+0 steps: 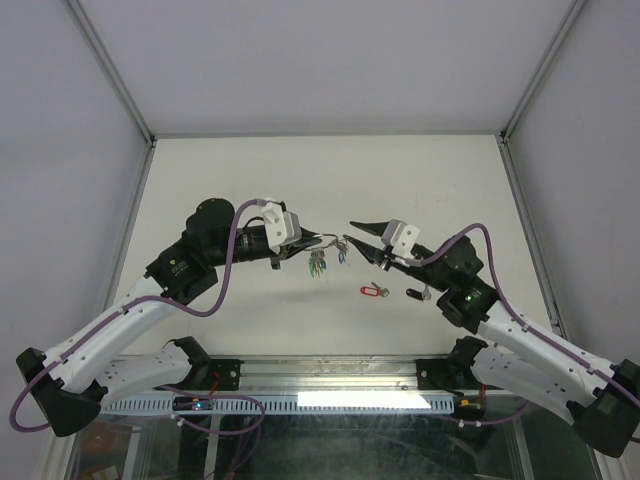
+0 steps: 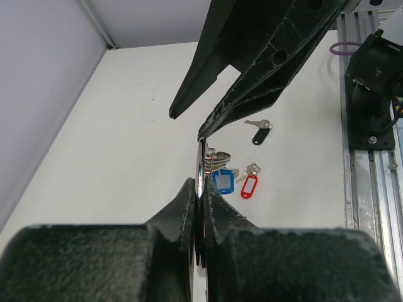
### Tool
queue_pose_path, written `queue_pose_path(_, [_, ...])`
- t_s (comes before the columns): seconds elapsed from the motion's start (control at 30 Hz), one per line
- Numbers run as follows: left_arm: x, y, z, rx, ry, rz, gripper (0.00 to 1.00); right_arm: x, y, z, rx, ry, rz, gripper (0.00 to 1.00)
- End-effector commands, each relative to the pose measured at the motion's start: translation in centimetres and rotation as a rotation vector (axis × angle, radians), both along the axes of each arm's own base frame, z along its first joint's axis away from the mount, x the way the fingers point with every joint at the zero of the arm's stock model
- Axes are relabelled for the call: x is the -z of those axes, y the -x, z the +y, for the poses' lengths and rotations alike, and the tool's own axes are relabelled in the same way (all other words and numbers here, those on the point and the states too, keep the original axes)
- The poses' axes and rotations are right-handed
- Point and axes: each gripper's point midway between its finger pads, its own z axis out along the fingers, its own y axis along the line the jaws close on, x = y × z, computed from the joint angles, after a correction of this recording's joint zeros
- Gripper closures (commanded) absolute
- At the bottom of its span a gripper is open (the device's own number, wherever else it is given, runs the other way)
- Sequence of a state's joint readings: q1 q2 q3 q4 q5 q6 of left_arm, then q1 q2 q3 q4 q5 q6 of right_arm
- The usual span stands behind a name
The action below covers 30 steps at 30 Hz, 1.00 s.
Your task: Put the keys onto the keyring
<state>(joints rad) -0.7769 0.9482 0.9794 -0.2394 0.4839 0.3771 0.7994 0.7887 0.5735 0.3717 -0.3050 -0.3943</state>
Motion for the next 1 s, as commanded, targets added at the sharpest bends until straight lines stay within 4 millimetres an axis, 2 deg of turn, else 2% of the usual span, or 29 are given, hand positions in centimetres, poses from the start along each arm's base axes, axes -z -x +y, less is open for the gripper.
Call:
queue_pose_path(0.0, [-3.3,0.0,0.2,-0.003,0.083,-0.077,1.0,-1.7,0.4,0.3,-0.021,-0.048,-0.039,0.67])
queue_pose_path(0.23, [-3.4,-0.1,0.4,-0.013,0.085,-0.082,1.0,0.1,0.8,-0.7,-0.004,0.064,-0.03,0.66])
queue_pose_path(0.33, [-3.3,-0.1,0.4,-0.012,0.085,-0.081,1.0,0.1,0.8,-0.9,-0.004,0.108,-0.101,0.63])
queue_pose_path(0.97, [-2.9,-0.5,0.1,-0.017,0.065,-0.06,1.0,0.7,0.6,1.0,-0.022,0.104,-0.117,0.63])
